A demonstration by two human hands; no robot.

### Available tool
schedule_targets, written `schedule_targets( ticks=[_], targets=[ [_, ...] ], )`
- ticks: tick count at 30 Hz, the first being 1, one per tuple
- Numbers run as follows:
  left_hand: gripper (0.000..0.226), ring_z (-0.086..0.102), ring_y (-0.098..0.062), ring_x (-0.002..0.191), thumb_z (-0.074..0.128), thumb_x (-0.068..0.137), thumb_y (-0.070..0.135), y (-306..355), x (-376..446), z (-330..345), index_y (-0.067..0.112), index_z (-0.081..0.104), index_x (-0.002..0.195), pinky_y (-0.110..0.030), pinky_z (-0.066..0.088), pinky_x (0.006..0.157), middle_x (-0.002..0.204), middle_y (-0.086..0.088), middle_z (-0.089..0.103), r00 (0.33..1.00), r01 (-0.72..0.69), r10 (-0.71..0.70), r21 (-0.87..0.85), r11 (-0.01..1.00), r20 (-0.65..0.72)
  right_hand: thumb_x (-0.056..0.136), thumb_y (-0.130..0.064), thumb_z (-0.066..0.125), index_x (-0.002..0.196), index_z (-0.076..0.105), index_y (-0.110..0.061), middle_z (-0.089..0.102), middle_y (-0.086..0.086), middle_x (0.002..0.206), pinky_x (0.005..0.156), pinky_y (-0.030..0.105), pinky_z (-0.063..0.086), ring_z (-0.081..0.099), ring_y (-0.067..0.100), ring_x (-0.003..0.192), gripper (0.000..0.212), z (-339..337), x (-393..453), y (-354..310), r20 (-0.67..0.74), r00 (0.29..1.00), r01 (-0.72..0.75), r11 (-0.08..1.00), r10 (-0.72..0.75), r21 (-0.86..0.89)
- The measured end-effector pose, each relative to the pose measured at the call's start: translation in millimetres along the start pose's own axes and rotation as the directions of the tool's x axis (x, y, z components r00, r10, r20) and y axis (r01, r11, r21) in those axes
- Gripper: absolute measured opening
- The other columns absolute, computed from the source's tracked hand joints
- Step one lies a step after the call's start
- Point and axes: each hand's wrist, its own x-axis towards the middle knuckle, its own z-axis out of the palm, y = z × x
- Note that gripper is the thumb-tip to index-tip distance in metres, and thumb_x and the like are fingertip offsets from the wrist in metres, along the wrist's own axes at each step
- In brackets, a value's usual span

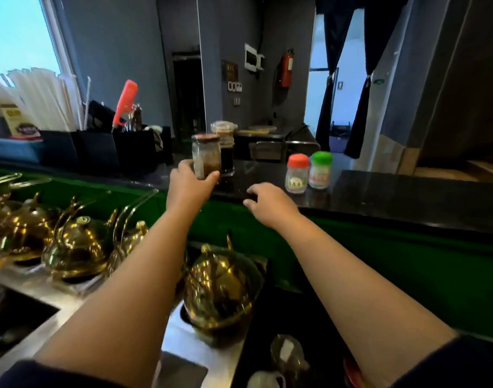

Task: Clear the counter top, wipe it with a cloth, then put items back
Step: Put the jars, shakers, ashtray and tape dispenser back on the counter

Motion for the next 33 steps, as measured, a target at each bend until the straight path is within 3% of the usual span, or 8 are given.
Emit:
schedule_targets(
  ticks=[4, 9, 12, 16, 20, 26, 33],
  targets=[
    [0.032, 0.059, -0.012, 0.102, 0.060, 0.089, 0.036, -10.7, -91.2, 9.1, 0.021, 0.058, 0.117, -0.031, 0.052, 0.086, 0.115, -0.001, 0.059, 0.984, -0.169, 0.164, -0.067, 0.983, -0.075, 0.098, -0.030, 0.051, 0.135, 0.053, -0.017, 0.047, 0.001, 0.146, 0.117, 0.036, 0.024, 0.030, 0.016, 0.143, 0.039, 11.2, -88.2, 26.2, -0.207, 0.974, 0.130, 0.973, -0.090, 0.190],
    [0.015, 0.061, -0.008, 0.090, 0.061, 0.089, 0.020, -43.8, -214.2, 37.5, 0.019, 0.064, 0.103, -0.027, 0.051, 0.083, 0.101, 0.003, 0.062, 0.974, -0.224, 0.217, -0.134, 0.965, -0.066, 0.095, -0.030, 0.057, 0.132, 0.056, -0.019, 0.052, -0.001, 0.140, 0.104, 0.022, 0.030, 0.038, 0.014, 0.137, 0.038, 49.8, -180.0, 66.6, -0.119, 0.992, 0.017, 0.923, 0.031, 0.385],
    [0.020, 0.060, -0.005, 0.095, 0.062, 0.089, 0.026, -69.5, -273.5, 55.4, 0.020, 0.064, 0.108, -0.016, 0.048, 0.082, 0.104, 0.007, 0.061, 0.989, -0.142, 0.147, -0.153, 0.978, 0.022, 0.089, -0.034, 0.065, 0.136, 0.050, -0.023, 0.049, -0.002, 0.140, 0.099, 0.020, 0.032, 0.043, 0.012, 0.132, 0.050, 78.4, -215.5, 92.2, 0.010, 0.994, -0.101, 0.873, 0.109, 0.478],
    [0.056, 0.049, 0.000, 0.115, 0.065, 0.083, 0.047, -91.9, -328.3, 69.6, 0.022, 0.051, 0.131, -0.018, 0.041, 0.094, 0.124, 0.013, 0.054, 0.992, -0.008, 0.029, -0.171, 0.985, 0.123, 0.085, -0.036, 0.070, 0.144, 0.037, -0.023, 0.040, -0.001, 0.149, 0.104, 0.025, 0.031, 0.037, 0.014, 0.136, 0.069, 118.0, -251.9, 123.2, 0.187, 0.950, -0.313, 0.724, 0.252, 0.615],
    [0.080, 0.037, 0.009, 0.122, 0.076, 0.075, 0.044, -107.1, -350.1, 82.2, 0.025, 0.037, 0.142, -0.003, 0.029, 0.091, 0.131, 0.021, 0.040, 0.982, 0.059, -0.026, -0.174, 0.983, 0.185, 0.083, -0.030, 0.073, 0.144, 0.038, -0.020, 0.044, -0.001, 0.147, 0.108, 0.032, 0.034, 0.040, 0.018, 0.135, 0.071, 152.8, -268.1, 138.8, 0.285, 0.914, -0.406, 0.689, 0.290, 0.600],
    [0.068, 0.045, 0.000, 0.119, 0.078, 0.076, 0.028, -122.8, -351.8, 95.8, 0.033, 0.042, 0.134, -0.005, 0.034, 0.082, 0.129, 0.015, 0.050, 0.979, 0.085, -0.065, -0.095, 0.992, 0.191, 0.075, -0.016, 0.081, 0.125, 0.052, -0.021, 0.063, -0.002, 0.117, 0.089, 0.024, 0.043, 0.057, 0.012, 0.108, 0.058, 182.7, -265.3, 133.3, 0.283, 0.912, -0.409, 0.618, 0.297, 0.671],
    [0.060, 0.046, 0.013, 0.105, 0.076, 0.077, 0.036, -108.9, -357.7, 78.6, 0.035, 0.046, 0.130, -0.006, 0.039, 0.081, 0.121, 0.021, 0.053, 0.983, 0.039, -0.021, -0.093, 0.995, 0.180, 0.071, -0.015, 0.083, 0.111, 0.059, -0.019, 0.067, -0.002, 0.105, 0.087, 0.026, 0.048, 0.063, 0.016, 0.103, 0.047, 179.2, -264.5, 134.5, 0.192, 0.938, -0.338, 0.632, 0.289, 0.697]
  ],
)
